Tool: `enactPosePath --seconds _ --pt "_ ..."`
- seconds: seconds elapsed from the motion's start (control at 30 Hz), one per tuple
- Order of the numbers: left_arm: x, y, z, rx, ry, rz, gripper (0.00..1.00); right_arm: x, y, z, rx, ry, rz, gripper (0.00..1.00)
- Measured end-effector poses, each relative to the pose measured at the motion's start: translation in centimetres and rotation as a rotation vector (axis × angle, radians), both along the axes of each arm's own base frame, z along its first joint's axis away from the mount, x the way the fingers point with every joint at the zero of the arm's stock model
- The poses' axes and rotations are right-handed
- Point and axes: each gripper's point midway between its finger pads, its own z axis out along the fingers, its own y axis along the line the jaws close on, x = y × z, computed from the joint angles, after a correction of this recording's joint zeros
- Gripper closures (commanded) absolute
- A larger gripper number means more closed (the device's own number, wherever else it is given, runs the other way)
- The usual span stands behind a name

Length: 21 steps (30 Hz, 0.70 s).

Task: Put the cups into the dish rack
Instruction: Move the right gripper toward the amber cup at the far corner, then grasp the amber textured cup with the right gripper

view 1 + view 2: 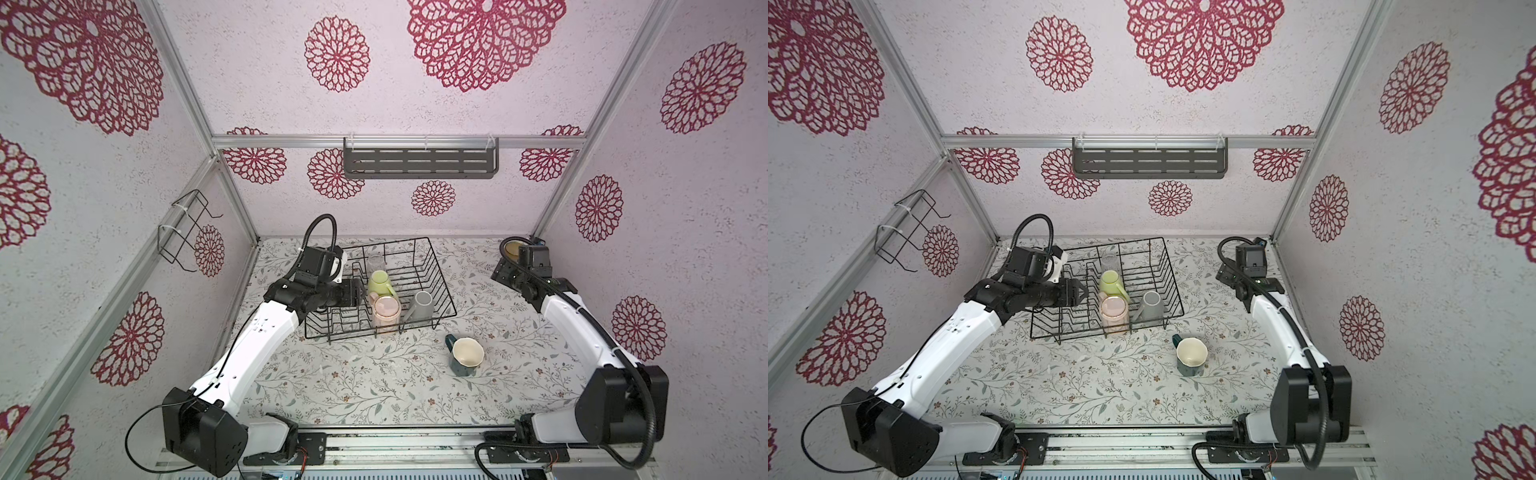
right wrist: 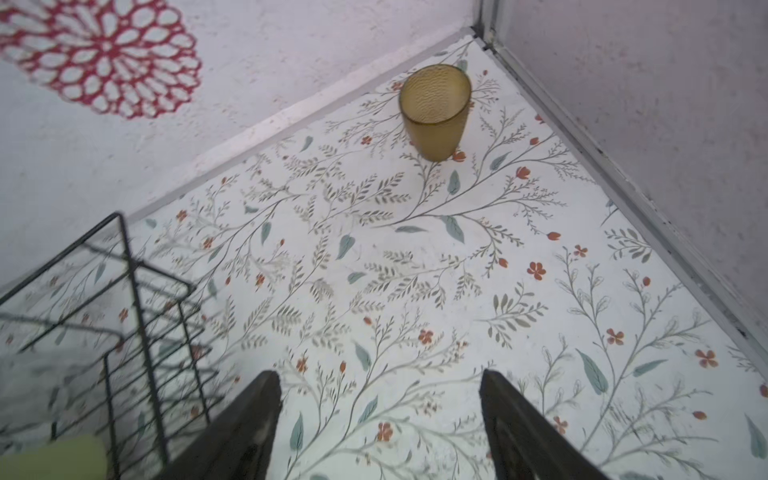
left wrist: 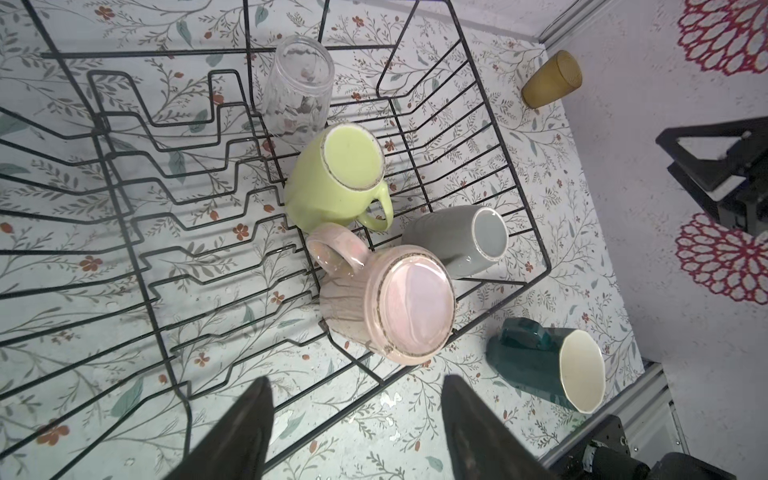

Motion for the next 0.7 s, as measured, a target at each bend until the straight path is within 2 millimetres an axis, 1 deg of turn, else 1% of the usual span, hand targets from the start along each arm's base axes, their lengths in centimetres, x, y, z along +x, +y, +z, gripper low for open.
enactPosePath --seconds 0.1,0.2,0.3,0.43,0.5,0.57,0.7 --pt "-0.5 0.2 0.3 0.026 -0.013 0.008 0.31 2.2 -3.1 -1.7 0.031 0.018 -0.079 0.23" --pt "-0.8 1.1 0.6 0.052 -0.039 0.039 0.31 3.8 -5.9 -2.6 0.038 0.027 -0.136 0.23" --pt "-1.2 2.1 1.1 0.075 -0.068 0.072 0.3 4.9 -8.2 -2.8 0.034 0.029 -0.176 0.22" --pt "-1.3 3.0 1.0 0.099 -0.082 0.1 0.3 6.3 -10.8 -2.7 0.028 0.025 -0.213 0.23" --pt "-1.2 3.3 0.9 0.112 -0.084 0.11 0.3 7.1 -11.9 -3.2 0.032 0.029 -0.226 0.23" --pt "-1.1 3.5 0.8 0.124 -0.086 0.119 0.3 8.1 -12.8 -4.0 0.042 0.042 -0.226 0.25" --pt "-0.9 3.9 0.8 0.142 -0.093 0.13 0.3 10.8 -13.4 -6.5 0.079 0.073 -0.19 0.3"
